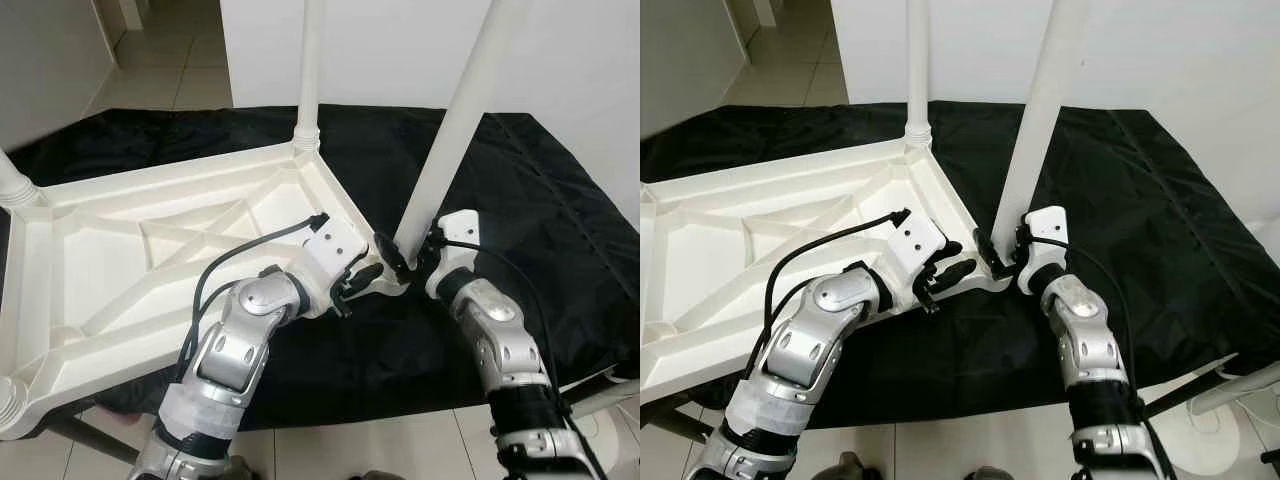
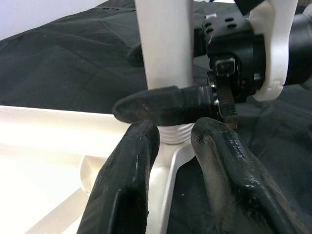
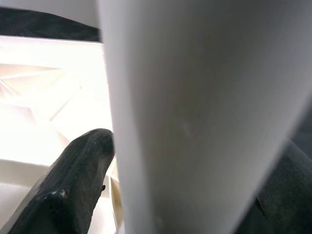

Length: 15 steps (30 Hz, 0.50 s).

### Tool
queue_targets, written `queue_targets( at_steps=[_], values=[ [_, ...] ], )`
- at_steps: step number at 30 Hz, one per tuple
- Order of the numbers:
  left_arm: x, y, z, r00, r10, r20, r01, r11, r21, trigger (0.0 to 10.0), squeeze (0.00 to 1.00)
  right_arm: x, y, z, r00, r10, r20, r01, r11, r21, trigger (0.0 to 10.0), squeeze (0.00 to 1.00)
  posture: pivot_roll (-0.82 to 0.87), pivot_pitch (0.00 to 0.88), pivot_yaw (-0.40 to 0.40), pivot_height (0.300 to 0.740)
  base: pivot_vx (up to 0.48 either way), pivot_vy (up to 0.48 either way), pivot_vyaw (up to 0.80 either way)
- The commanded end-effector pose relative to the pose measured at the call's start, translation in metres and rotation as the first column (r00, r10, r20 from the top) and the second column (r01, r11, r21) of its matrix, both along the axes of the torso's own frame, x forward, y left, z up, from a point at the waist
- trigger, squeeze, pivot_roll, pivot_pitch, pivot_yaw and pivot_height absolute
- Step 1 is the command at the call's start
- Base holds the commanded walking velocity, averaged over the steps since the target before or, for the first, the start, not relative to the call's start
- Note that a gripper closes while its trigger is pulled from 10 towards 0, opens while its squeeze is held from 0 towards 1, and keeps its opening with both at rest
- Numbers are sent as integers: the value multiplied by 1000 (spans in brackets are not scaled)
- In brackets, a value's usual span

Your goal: Building children table

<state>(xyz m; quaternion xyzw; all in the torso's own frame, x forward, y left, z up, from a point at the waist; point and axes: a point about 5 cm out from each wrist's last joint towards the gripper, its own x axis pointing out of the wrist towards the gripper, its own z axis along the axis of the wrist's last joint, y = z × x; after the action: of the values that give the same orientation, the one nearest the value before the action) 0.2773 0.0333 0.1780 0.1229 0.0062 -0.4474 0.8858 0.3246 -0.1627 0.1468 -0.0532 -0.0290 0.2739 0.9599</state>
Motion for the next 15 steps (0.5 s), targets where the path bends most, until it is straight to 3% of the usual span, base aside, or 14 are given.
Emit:
queue_targets(
  at_steps=[1, 5, 8, 9, 11, 12, 13, 15],
  values=[
    [5, 2, -1, 997, 82, 11, -82, 997, 8, 10000, 0, 1, 1, -3, 997, 70, -7, -70, 997, -17, 10000, 0, -73, 0, 11, 740, 0, 0, 0],
    [5, 3, -1, 996, 86, 12, -86, 996, 10, 10000, 0, 7, 0, -3, 985, 171, -25, -171, 984, -39, 10000, 0, -66, 0, 10, 740, 0, 0, 0],
    [5, 3, -1, 996, 86, 13, -87, 996, 10, 10000, 0, 8, -1, -4, 983, 183, -30, -184, 982, -41, 10000, 0, -66, 0, 10, 740, 0, 0, 0],
    [5, 3, -1, 996, 88, 14, -88, 996, 10, 10000, 0, 9, -2, -6, 981, 188, -44, -191, 980, -59, 8863, 0, -57, 0, 5, 740, 0, 0, 0],
    [5, 3, -1, 996, 90, 14, -90, 996, 10, 10000, 0, 10, -3, -9, 979, 196, -53, -200, 977, -71, 8863, 0, -57, 0, 5, 740, 0, 0, 0],
    [5, 4, -1, 996, 93, 15, -93, 996, 9, 10000, 0, 10, -4, -12, 977, 202, -64, -207, 975, -78, 4078, 0, -51, 0, 3, 740, 0, 0, 0],
    [5, 5, -1, 995, 97, 15, -97, 995, 9, 10000, 0, 10, -5, -14, 976, 202, -74, -208, 975, -81, 0, 0, -50, 0, 1, 740, 0, 0, 0],
    [5, 5, -1, 995, 99, 14, -100, 995, 9, 10000, 0, 9, -6, -16, 976, 202, -79, -208, 975, -80, 0, 0, -50, 0, 1, 740, 0, 0, 0]
  ],
)
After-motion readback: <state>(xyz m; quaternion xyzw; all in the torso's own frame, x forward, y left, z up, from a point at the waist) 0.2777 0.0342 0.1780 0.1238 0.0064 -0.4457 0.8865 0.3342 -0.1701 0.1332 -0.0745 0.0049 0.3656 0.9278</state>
